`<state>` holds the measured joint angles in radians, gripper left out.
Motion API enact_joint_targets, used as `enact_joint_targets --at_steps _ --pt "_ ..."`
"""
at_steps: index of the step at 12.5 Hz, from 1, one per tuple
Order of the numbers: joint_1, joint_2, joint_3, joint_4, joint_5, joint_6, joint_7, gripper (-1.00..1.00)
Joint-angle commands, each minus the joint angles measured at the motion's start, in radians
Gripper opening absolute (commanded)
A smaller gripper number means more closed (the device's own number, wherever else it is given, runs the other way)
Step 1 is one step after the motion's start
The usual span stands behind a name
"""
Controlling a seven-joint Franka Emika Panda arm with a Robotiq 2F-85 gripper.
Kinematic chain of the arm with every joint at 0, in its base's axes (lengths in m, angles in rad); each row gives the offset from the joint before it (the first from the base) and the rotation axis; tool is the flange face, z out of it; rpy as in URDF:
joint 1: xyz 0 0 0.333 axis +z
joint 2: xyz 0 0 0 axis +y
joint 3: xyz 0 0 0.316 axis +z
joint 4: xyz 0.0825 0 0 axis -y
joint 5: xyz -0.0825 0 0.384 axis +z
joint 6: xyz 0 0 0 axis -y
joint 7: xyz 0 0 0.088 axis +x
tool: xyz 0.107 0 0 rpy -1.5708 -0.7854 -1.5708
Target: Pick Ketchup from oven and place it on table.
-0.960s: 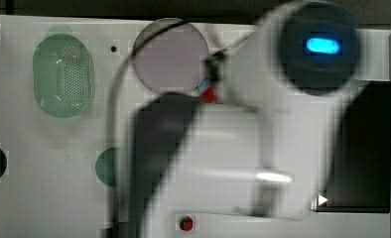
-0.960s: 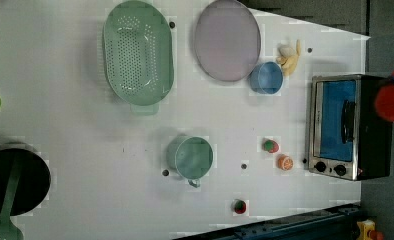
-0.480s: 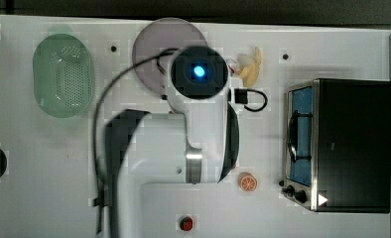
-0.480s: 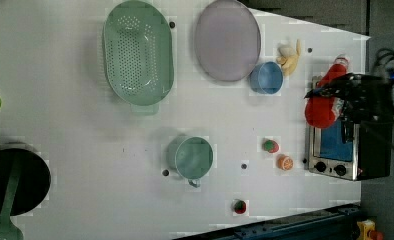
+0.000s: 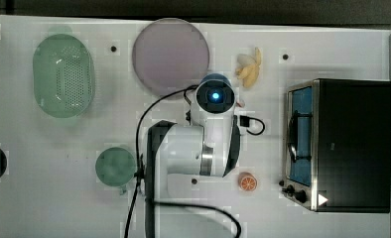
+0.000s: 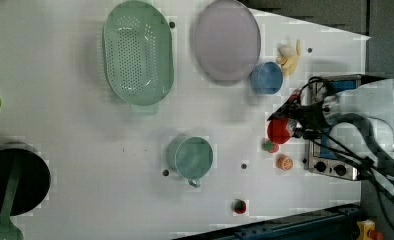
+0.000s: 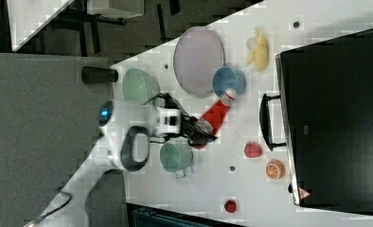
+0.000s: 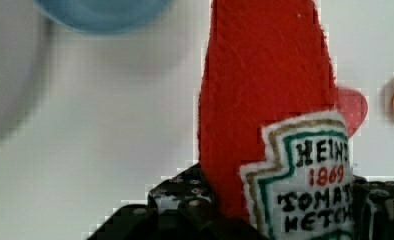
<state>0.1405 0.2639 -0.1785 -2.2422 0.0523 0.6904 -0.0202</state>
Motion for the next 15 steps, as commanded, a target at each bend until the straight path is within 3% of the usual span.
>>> enact_joint_targets --at_steps 1,3,6,10,15 --pt "-0.019 0.040 0.014 -0.005 0.007 0.124 -0.008 0.26" --pt "-0.018 0.092 0.020 -0.005 0.018 0.211 -0.008 0.32" --pt "-0.018 0.099 0.025 0.001 0.026 0.231 -0.007 0.95" --pt "-0.019 -0.006 0.025 0.060 0.026 0.160 0.005 1.00" --pt "-0.019 -0.178 0.025 0.255 0.025 -0.132 0.005 1.00"
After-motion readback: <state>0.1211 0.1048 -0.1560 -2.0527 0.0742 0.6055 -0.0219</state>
